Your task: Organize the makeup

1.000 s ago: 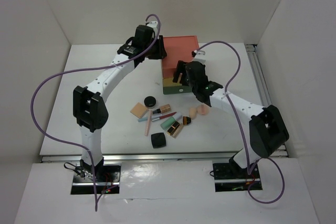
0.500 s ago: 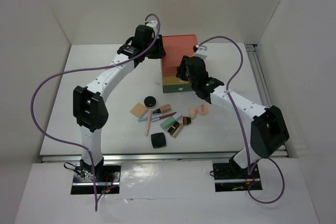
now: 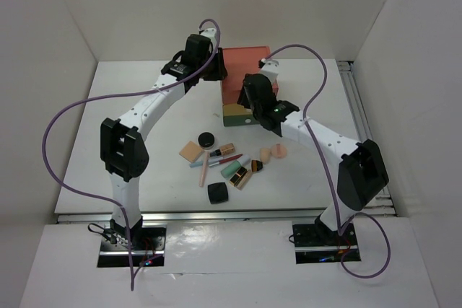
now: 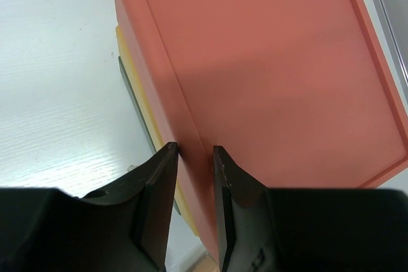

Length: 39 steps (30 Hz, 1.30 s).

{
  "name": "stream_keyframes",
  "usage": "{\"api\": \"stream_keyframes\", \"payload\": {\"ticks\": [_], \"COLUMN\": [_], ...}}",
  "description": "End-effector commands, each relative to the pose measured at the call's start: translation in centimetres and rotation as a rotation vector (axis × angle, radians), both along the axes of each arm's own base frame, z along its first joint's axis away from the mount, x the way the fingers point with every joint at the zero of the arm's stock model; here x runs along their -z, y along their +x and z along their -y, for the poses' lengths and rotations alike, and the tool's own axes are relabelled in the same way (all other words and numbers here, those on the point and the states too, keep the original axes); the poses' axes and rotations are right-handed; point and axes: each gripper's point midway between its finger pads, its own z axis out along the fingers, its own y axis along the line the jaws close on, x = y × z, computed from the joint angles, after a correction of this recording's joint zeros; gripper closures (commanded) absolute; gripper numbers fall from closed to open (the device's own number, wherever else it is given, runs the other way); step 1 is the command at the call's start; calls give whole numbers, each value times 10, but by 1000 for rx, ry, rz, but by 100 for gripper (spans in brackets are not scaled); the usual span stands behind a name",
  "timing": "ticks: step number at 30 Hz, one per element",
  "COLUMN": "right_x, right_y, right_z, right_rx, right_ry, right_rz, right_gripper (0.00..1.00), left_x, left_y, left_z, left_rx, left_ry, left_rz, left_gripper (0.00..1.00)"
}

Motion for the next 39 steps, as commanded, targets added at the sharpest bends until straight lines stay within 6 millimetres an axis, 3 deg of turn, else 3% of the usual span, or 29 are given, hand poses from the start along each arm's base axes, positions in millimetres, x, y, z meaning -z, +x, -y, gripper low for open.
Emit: {"api": "stream_keyframes", "payload": {"ticks": [1,3,5,11,14,18,19,29,39], "right_x": [-23,-13,-16,-2,-3,-17,-28,-19,-31], "right_y": [9,10,11,10,10,10,12,30,37], "right_z": [-7,1,0,0,4,10,8,22,9], "right_rx": [69,110,130,147,166,162,163,83,-62], "right_ry": [20,-34,-48,-94,-102,-90,-60,-91,-162], "right_rz": [45,12,6,-32,-25,12,44,46,135], "right_gripper": [49,49,49,39,37,37,37,37,50], "left_x": [46,48,48,48,50,45,45,41,37], "left_y": [-26,-28,-27,-26,-27,-27,-27,-26,-25], "left_z": [-2,-3,-4,-6,-8,-8,-8,-8,-6], "left_rx": [44,49,42,34,27,27,27,32,51], "left_ry": [78,89,93,98,107,103,103,106,110], "left_rz": [-150,-154,-152,-150,-156,-148,-148,-136,-123], "left_gripper": [60,60,60,60,60,60,60,61,66]}}
